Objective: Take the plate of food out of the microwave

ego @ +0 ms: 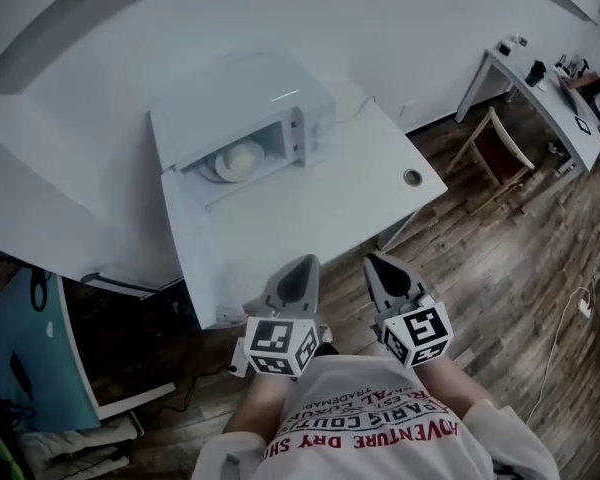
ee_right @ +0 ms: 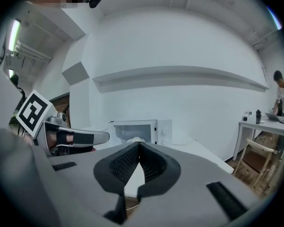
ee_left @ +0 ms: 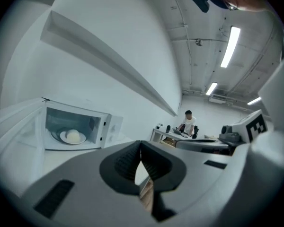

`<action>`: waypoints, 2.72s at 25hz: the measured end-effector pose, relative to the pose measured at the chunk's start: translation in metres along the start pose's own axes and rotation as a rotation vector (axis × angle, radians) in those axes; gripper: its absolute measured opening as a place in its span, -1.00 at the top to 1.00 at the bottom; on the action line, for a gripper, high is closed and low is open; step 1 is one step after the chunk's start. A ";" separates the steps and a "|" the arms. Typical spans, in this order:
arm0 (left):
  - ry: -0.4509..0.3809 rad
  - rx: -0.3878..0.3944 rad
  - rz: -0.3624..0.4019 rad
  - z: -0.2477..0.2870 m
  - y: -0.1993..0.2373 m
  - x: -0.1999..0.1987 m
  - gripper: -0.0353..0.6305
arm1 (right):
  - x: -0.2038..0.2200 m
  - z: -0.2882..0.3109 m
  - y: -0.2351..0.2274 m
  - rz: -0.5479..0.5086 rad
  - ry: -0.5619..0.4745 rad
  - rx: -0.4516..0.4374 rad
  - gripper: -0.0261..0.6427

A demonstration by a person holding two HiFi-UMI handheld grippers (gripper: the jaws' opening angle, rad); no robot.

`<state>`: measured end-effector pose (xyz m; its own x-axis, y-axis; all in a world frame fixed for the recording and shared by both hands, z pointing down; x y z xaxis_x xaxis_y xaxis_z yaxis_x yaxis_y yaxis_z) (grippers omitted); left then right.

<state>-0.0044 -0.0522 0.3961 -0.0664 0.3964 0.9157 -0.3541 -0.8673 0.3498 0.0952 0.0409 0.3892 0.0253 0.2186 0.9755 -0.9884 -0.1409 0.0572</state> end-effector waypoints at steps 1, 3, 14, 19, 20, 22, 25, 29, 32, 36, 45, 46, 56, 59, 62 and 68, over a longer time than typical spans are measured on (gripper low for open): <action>-0.003 -0.002 -0.001 0.007 0.009 -0.006 0.87 | -0.004 0.013 -0.003 -0.002 -0.001 -0.004 0.89; -0.008 -0.014 -0.003 0.018 0.026 -0.015 0.87 | -0.009 0.038 -0.007 0.000 0.000 -0.013 0.89; -0.012 -0.190 -0.122 0.056 0.097 -0.023 0.87 | -0.002 0.142 -0.027 0.009 0.045 -0.160 0.89; -0.062 -0.330 -0.163 0.077 0.122 -0.033 0.87 | -0.006 0.193 -0.045 -0.013 0.038 -0.307 0.89; -0.071 -0.371 -0.173 0.082 0.128 -0.035 0.87 | -0.007 0.204 -0.048 -0.021 0.036 -0.342 0.89; -0.087 -0.439 -0.204 0.094 0.136 -0.037 0.87 | -0.008 0.223 -0.058 -0.029 0.040 -0.405 0.89; -0.111 -0.507 -0.255 0.115 0.141 -0.037 0.87 | -0.010 0.249 -0.075 -0.038 0.049 -0.491 0.89; -0.137 -0.601 -0.320 0.137 0.143 -0.032 0.87 | -0.007 0.276 -0.093 -0.055 0.066 -0.603 0.89; -0.156 -0.682 -0.365 0.148 0.142 -0.022 0.87 | -0.005 0.292 -0.104 -0.077 0.079 -0.661 0.89; -0.184 -0.765 -0.456 0.157 0.147 -0.007 0.87 | -0.001 0.306 -0.108 -0.088 0.086 -0.753 0.89; -0.244 -0.871 -0.640 0.158 0.196 0.022 0.87 | 0.020 0.343 -0.089 -0.107 0.115 -0.808 0.89; -0.254 -0.868 -0.651 0.159 0.204 0.024 0.87 | 0.022 0.347 -0.086 -0.107 0.124 -0.806 0.89; -0.436 -0.727 -0.956 0.174 0.277 0.048 0.86 | 0.043 0.360 -0.061 -0.171 0.178 -0.803 0.89; -0.451 -0.697 -1.007 0.182 0.295 0.052 0.66 | 0.049 0.363 -0.056 -0.183 0.199 -0.796 0.89; -0.493 -0.636 -1.097 0.191 0.310 0.049 0.47 | 0.054 0.370 -0.055 -0.183 0.219 -0.778 0.89; -0.522 -0.614 -1.221 0.197 0.332 0.052 0.46 | 0.059 0.378 -0.055 -0.178 0.241 -0.742 0.89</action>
<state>0.0580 -0.3785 0.5991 0.8515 0.5077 0.1314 -0.2838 0.2353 0.9296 0.2081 -0.3038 0.5235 0.2423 0.3926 0.8872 -0.8169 0.5760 -0.0318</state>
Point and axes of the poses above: the fingertips, and each gripper's own axes: z forward along the fingers, y to its left, x out of its underside, the point moved 4 cm from there along -z, backward along the fingers, and after that the axes turned 7 degrees about -z, right-handed, at the moved point
